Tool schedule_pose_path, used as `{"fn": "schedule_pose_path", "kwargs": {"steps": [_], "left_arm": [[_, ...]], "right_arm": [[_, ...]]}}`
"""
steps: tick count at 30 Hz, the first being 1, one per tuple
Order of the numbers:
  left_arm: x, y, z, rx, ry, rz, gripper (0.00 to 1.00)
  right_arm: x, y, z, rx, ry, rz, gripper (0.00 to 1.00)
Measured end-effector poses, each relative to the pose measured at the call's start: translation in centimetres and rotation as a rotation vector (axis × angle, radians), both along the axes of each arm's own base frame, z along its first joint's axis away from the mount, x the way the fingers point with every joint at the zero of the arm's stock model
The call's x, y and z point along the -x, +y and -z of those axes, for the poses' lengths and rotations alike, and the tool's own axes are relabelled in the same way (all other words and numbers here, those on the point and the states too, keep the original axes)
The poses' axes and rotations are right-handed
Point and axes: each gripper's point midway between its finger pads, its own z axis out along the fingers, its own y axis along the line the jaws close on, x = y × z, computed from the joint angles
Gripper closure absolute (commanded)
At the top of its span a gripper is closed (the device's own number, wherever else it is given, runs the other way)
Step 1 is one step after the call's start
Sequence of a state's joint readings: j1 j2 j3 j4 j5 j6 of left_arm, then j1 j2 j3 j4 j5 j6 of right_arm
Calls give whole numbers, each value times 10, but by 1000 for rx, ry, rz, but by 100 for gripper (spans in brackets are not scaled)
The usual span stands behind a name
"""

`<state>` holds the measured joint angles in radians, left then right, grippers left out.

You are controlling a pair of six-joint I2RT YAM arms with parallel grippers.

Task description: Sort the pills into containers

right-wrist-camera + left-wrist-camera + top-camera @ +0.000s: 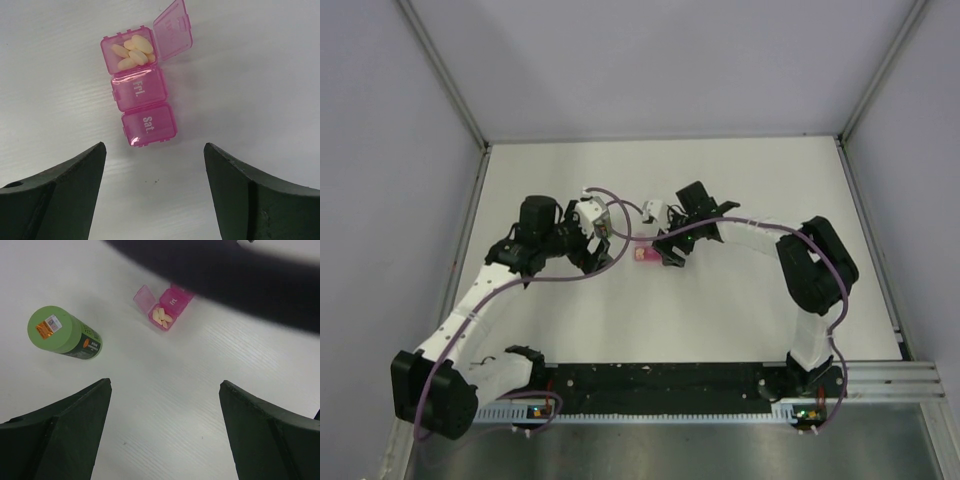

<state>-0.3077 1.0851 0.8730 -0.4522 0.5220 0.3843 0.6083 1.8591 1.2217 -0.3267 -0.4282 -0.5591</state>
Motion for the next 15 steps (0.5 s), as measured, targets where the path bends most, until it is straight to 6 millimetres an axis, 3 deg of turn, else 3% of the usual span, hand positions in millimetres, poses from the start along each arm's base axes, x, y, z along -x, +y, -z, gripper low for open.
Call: {"fn": "schedule_pose_path", "kwargs": {"steps": [9, 15], "left_arm": [[3, 2, -4, -3, -22, 3, 6], [4, 3, -2, -9, -21, 2, 5]], "right_arm": [[-2, 8, 18, 44, -2, -45, 24], [-5, 13, 18, 47, -15, -58, 28]]}}
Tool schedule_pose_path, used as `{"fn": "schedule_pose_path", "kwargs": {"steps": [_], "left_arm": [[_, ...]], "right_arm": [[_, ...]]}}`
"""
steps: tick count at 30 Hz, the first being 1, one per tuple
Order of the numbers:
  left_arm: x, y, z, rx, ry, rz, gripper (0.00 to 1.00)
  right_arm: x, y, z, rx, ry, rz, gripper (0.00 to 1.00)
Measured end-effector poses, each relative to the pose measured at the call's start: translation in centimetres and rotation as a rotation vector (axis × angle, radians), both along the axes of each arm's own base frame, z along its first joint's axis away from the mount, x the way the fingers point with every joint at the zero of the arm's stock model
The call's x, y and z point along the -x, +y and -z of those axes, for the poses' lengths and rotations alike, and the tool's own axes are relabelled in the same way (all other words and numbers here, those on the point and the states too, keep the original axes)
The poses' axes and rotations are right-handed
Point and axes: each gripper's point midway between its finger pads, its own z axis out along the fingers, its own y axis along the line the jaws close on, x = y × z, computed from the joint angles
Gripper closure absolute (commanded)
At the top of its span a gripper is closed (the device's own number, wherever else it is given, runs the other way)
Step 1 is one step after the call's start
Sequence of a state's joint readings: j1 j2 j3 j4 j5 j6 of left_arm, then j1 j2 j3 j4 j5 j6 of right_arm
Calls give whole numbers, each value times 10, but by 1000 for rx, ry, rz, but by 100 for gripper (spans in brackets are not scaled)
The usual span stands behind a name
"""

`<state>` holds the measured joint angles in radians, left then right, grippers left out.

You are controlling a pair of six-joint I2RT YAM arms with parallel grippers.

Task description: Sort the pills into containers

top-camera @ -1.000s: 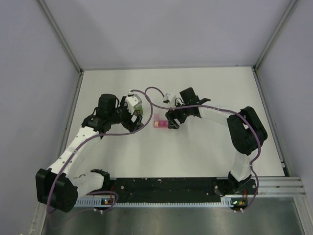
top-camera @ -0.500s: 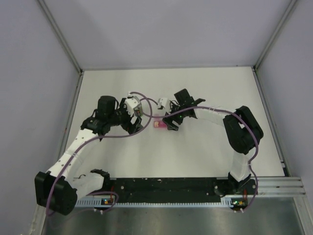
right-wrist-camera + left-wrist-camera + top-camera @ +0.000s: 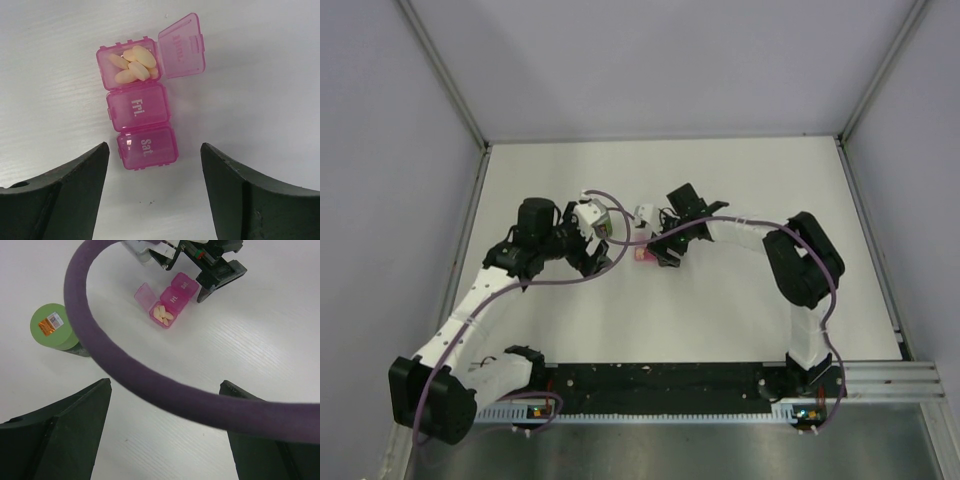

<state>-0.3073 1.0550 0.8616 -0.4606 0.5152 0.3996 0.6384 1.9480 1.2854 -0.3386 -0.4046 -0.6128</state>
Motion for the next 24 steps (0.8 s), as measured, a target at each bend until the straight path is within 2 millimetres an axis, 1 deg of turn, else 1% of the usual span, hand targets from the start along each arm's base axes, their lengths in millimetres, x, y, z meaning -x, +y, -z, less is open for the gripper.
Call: {"fn": "schedule_pose_path", "kwargs": {"steps": [12, 14, 21, 24], "left_arm": [[2, 2, 1, -9, -4, -1, 5], [2, 2, 1, -11, -4, 0, 5], [3, 4, 2, -12, -3, -3, 5], [3, 4, 2, -11, -5, -4, 5]], "right_arm": [[-2, 4, 6, 11, -2, -21, 36], [-2, 4, 6, 12, -2, -23, 39], [-2, 5, 6, 12, -4, -27, 58], [-2, 5, 6, 11, -3, -27, 64]]}}
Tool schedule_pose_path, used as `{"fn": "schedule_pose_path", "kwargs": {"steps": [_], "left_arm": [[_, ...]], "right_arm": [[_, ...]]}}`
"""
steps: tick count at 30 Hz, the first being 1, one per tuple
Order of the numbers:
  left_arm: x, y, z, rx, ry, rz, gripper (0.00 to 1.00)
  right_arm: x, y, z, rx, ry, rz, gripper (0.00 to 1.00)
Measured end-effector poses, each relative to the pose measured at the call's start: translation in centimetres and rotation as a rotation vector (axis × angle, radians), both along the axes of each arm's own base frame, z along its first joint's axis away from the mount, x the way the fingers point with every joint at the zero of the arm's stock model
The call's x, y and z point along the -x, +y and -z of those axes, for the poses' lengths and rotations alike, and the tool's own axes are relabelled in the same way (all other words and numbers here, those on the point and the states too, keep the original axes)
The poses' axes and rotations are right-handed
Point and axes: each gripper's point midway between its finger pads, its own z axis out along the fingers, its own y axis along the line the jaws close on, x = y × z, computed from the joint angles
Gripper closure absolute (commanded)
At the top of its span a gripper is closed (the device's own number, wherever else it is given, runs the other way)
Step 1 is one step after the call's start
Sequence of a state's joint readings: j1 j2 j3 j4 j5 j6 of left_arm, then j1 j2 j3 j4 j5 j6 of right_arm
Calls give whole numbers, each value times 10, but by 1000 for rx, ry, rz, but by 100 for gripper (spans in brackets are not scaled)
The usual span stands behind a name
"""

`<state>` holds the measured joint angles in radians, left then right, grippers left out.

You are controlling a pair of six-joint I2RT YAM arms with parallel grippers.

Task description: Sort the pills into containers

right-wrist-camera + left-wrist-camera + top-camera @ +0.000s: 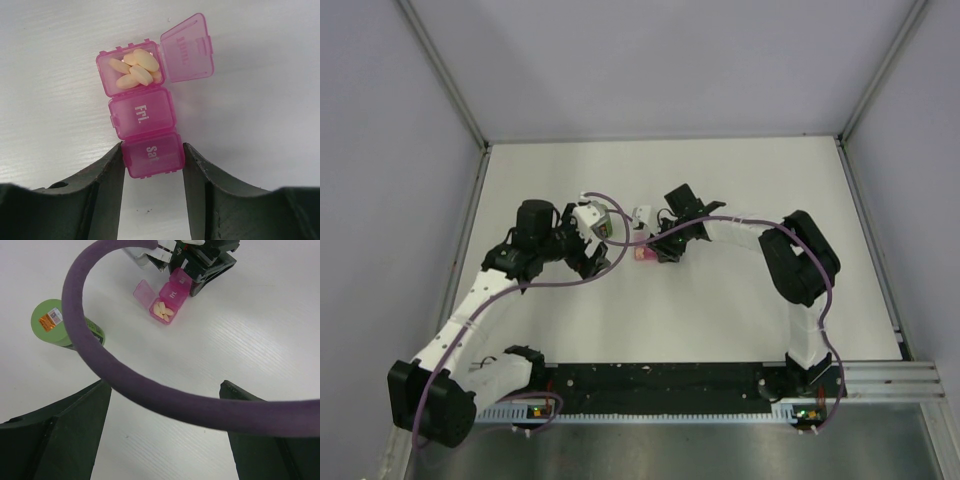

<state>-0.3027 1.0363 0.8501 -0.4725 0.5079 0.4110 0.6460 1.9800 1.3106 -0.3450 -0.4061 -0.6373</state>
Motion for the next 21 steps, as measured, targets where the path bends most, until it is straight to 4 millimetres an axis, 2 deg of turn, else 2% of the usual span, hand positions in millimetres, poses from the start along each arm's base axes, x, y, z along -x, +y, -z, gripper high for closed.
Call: {"fn": "schedule_pose_path", "kwargs": {"steps": [8, 15, 21], "left_arm": [[0, 0, 0, 0, 1, -2, 5], [-1, 3, 1, -1, 2, -9, 3], [0, 12, -3, 13, -8, -31, 2]], "right_arm": [[0, 0, 0, 0, 0, -1, 77], [1, 0, 0, -3, 8, 10, 83], [6, -4, -1, -4, 30, 31, 85]]}}
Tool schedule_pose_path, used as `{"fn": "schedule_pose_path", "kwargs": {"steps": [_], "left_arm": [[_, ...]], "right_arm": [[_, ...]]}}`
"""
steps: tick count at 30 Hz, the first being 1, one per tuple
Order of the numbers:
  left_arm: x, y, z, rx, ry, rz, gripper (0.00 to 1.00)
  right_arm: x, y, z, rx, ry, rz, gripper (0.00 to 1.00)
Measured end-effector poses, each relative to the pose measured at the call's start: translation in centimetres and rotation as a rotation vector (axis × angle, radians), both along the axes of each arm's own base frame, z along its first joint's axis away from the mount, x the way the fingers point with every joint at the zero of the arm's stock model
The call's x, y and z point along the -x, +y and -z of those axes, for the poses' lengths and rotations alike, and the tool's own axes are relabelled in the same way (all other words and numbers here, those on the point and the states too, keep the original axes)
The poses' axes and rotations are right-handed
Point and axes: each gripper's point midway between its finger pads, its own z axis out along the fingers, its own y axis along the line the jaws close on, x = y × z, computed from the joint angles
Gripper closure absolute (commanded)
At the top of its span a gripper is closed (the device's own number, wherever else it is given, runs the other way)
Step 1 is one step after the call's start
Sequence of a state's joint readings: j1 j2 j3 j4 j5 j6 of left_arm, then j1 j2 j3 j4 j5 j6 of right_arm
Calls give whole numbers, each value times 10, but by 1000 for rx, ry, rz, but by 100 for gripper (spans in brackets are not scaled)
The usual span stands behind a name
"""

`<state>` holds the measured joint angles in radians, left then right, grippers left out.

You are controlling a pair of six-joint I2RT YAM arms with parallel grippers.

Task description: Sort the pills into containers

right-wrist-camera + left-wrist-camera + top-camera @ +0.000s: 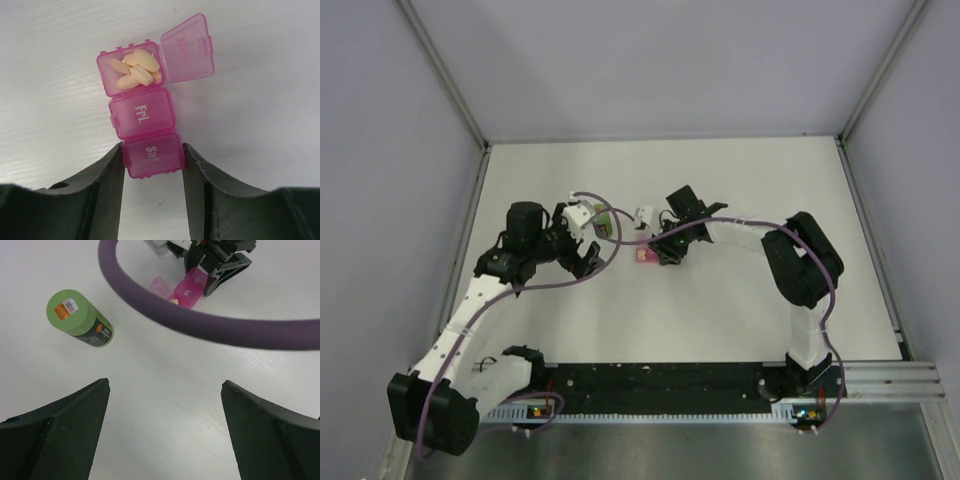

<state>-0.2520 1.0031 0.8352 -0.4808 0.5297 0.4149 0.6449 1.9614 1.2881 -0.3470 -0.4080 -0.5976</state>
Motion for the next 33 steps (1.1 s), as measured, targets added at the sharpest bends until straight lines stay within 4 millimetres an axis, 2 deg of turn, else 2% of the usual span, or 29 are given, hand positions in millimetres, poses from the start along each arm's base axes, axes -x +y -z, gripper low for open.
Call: {"fn": "schedule_pose_path", "kwargs": {"steps": [7, 14, 19, 22, 26, 33], "left_arm": [[1, 8, -8, 37, -8, -15, 1], [-3, 9, -13, 118, 33, -52, 1], [-9, 7, -10, 178, 95, -76, 2], [-17, 5, -10, 215, 139, -100, 2], [-36, -3, -20, 294, 196, -132, 6], [-68, -23, -37, 480, 371, -207, 9]], "right_arm": [[3, -10, -9, -7, 22, 39, 86], [2, -19, -34, -45, -3, 82, 88], [4, -21, -49, -69, -16, 95, 89], [7, -22, -56, -78, -14, 102, 89], [11, -22, -70, -99, -16, 110, 90], [19, -23, -115, -173, -65, 117, 91]]}}
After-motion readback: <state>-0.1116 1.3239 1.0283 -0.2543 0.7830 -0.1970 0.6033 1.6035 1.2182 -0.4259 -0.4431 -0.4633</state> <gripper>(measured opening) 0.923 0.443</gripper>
